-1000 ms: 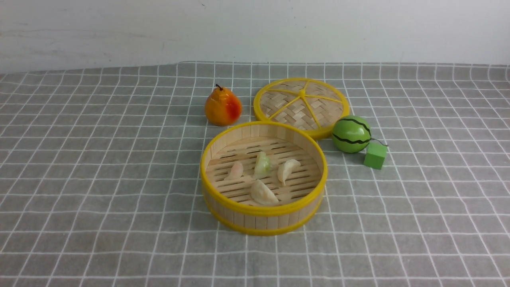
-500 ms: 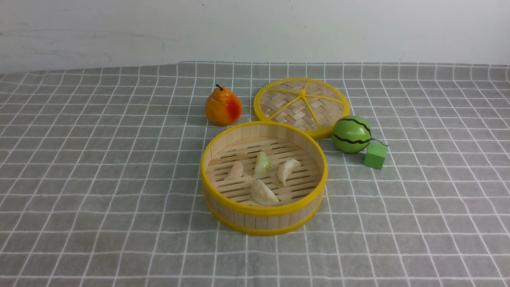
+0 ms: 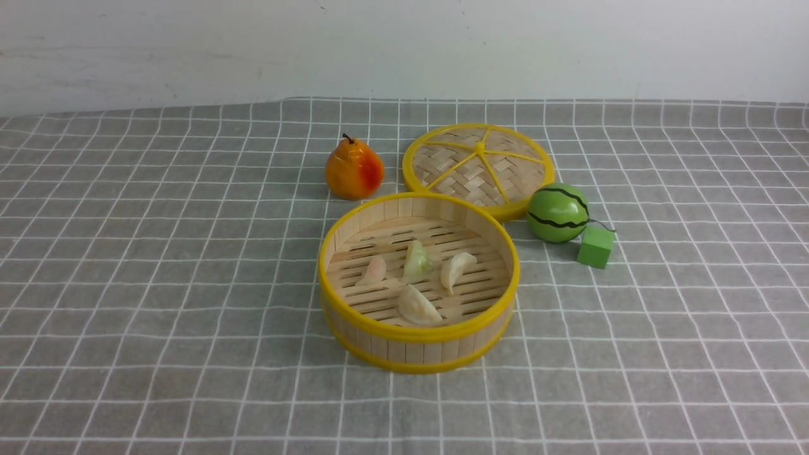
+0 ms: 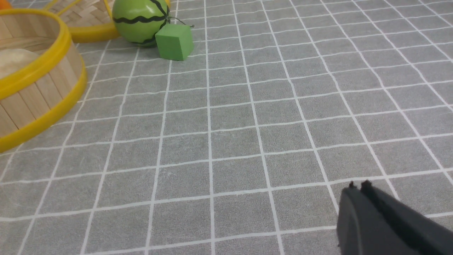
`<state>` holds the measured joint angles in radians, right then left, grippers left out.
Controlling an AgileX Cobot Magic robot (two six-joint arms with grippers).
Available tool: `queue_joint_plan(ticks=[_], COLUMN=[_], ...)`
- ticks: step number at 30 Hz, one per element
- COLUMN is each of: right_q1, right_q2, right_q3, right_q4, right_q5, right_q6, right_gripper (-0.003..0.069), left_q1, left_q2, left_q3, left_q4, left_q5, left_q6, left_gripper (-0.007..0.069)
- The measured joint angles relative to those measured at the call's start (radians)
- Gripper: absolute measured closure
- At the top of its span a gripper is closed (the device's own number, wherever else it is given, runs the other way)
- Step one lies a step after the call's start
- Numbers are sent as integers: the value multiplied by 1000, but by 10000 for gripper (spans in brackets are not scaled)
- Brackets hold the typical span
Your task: Put the dumplings into the steamer on the table with the grey tablecloth.
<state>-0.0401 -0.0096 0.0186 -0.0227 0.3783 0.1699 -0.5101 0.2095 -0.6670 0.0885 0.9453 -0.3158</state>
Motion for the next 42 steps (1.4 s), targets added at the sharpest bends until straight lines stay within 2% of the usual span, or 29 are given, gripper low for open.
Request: queue_joint_plan(ticks=[10, 13, 15, 16, 17, 18, 19, 20, 21, 24, 28, 36, 42], right_q1=[0, 0, 0, 0, 0, 0, 0, 0, 0, 0, 0, 0, 0], right_q2=[0, 0, 0, 0, 0, 0, 0, 0, 0, 0, 0, 0, 0], right_q3=[0, 0, 0, 0, 0, 0, 0, 0, 0, 0, 0, 0, 0], right_q4=[0, -1, -1, -1, -1, -1, -1, -1, -1, -1, -1, -1, -1], right_q5=[0, 0, 0, 0, 0, 0, 0, 0, 0, 0, 0, 0, 0], right_q6=[0, 0, 0, 0, 0, 0, 0, 0, 0, 0, 0, 0, 0], right_gripper=[670, 666, 664, 663, 662, 662, 661, 661, 659, 658, 653, 645, 637], left_q1=[0, 18, 54, 94, 125, 141, 230, 230, 303, 406, 506, 525, 550], left_q2=[0, -7, -21, -40, -53, -57, -99, -104, -138, -198, -219, -219, -219], left_q3=[21, 90, 142, 193, 229, 248, 340, 349, 409, 500, 612, 694, 695], left_q4=[3, 28, 43, 52, 53, 52, 33, 33, 6, -52, -73, -66, -76], left_q5=[-13, -121, -216, -326, -373, -420, -559, -559, -637, -732, -763, -732, -623], left_q6=[0, -31, -53, -65, -71, -73, -74, -74, -65, -43, -30, -15, 27], left_gripper=[532, 558, 591, 631, 639, 638, 638, 638, 638, 638, 638, 638, 638])
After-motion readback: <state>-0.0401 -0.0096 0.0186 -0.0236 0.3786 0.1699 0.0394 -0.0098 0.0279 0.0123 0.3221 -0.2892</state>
